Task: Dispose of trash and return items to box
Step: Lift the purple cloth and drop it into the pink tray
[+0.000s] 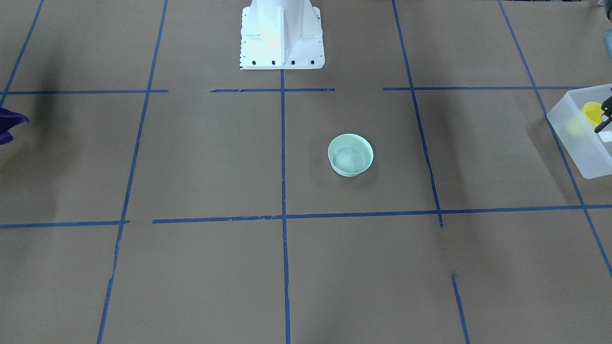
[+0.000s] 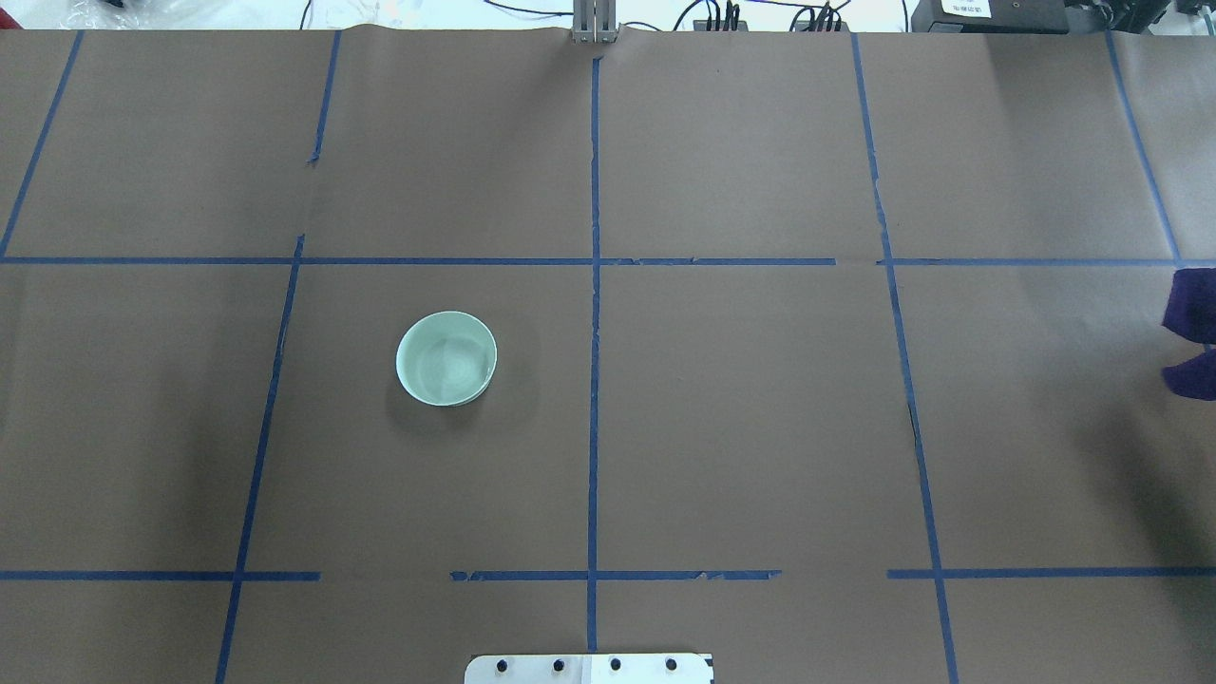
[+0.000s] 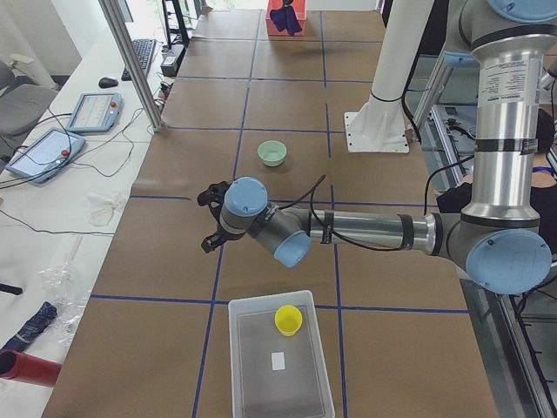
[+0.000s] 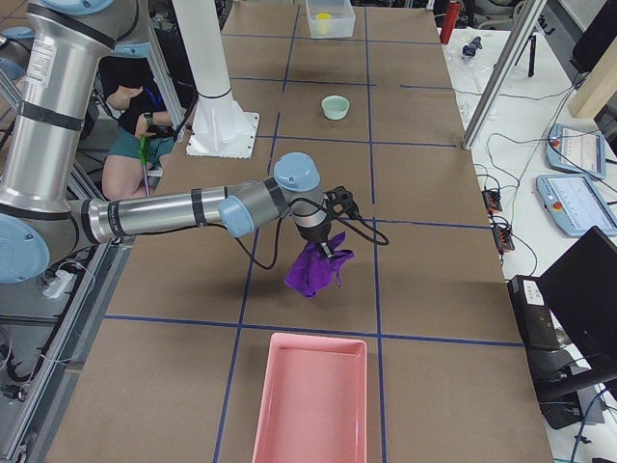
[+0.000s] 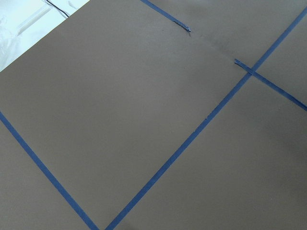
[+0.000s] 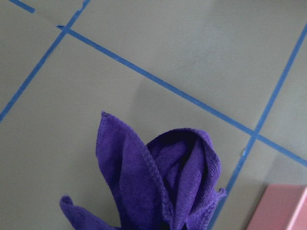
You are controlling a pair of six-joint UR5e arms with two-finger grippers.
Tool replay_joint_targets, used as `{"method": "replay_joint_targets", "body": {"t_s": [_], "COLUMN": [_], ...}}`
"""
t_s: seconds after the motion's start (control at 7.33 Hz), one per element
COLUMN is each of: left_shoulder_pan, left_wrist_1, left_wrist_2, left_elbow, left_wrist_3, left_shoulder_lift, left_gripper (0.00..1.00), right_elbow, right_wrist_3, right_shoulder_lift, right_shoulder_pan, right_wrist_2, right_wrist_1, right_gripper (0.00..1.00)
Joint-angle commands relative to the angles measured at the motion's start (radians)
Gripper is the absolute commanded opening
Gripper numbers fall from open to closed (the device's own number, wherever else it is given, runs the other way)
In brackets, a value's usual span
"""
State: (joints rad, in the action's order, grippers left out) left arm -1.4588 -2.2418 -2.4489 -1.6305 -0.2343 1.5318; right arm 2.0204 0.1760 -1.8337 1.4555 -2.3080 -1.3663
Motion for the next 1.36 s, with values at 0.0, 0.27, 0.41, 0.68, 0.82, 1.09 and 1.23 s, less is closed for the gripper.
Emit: {"method": "replay_joint_targets", "body": {"t_s": [0.0,0.27,0.41,0.68,0.82,1.09,1.23], "left_shoulder_pan": [0.0,0.0,0.0,0.002,0.023,0.165,0.267], "left_wrist_1": [-0.004,-0.004,-0.002,0.004,0.004,0.004,0.004], "left_wrist_2": [0.002,0.002,0.002,0.004,0.005,0.068,0.141], "left_elbow": [-0.002,-0.003,-0.002,-0.002,-0.003,-0.093,-0.145], "left_wrist_3": [0.045,0.047,0.049,0.102,0.209,0.496,0.664], "left_shoulder_lift": [0.01,0.016,0.025,0.048,0.091,0.123,0.146], "left_gripper": [1.0,1.0,1.0,1.0,1.0,1.0,1.0], "right_elbow": [-0.119,-0.369,-0.475,-0.722,-0.72,-0.659,-0.628], "right_wrist_3": [0.54,0.799,0.8,0.661,0.475,0.172,0.042], "right_shoulder_lift": [0.203,0.242,0.19,0.177,0.177,0.189,0.194], "right_shoulder_pan": [0.286,0.35,0.348,0.336,0.319,0.229,0.182], "right_wrist_2": [-0.016,-0.013,0.001,-0.001,-0.011,-0.047,-0.045], "right_wrist_1": [-0.399,-0.346,-0.194,0.15,0.206,0.265,0.303], "right_gripper": [0.0,0.0,0.0,0.99,1.0,1.0,1.0]}}
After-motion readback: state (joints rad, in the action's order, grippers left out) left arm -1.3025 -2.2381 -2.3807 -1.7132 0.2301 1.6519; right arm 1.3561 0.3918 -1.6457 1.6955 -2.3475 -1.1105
